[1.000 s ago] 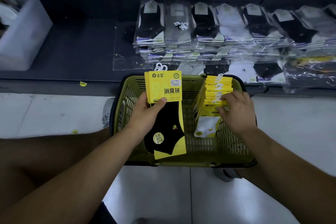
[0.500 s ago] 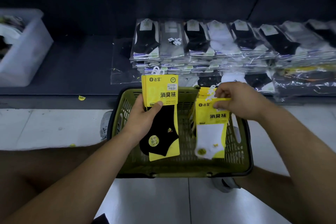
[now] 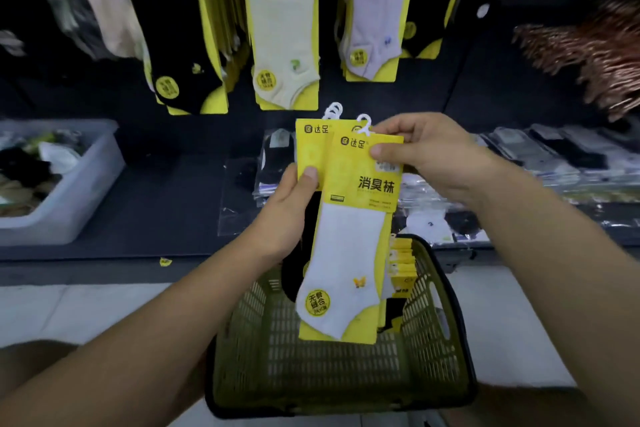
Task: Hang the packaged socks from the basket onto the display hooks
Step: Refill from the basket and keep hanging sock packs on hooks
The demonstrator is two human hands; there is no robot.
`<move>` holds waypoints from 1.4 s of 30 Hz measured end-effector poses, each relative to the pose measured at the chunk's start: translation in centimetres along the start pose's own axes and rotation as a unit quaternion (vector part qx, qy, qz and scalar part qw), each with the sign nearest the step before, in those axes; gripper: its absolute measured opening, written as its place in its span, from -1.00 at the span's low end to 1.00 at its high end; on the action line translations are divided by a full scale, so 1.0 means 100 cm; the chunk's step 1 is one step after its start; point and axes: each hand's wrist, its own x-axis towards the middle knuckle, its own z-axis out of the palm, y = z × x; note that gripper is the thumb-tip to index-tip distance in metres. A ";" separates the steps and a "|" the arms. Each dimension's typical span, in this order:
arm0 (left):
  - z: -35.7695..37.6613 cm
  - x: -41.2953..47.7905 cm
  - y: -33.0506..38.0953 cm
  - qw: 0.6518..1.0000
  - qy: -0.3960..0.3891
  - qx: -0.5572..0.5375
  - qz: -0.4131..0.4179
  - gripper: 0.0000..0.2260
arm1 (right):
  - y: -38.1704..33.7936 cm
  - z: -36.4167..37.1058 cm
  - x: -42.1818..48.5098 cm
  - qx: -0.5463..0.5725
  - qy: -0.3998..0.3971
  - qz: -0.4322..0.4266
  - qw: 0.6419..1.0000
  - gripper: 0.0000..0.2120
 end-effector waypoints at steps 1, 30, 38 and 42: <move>0.000 0.000 0.012 1.000 0.002 -0.004 0.009 -0.85 | -0.009 0.002 0.003 0.022 0.013 0.000 1.000 -0.81; -0.007 0.064 0.114 0.973 0.069 -0.110 0.192 -0.70 | -0.096 0.005 0.048 0.154 0.176 -0.120 0.965 -0.70; -0.010 0.074 0.116 0.972 0.081 -0.113 0.189 -0.60 | -0.124 -0.030 0.062 0.145 0.222 -0.170 0.949 -0.73; -0.010 0.077 0.115 0.978 0.077 -0.074 0.181 -0.66 | -0.143 -0.047 0.077 0.133 0.272 -0.190 0.934 -0.70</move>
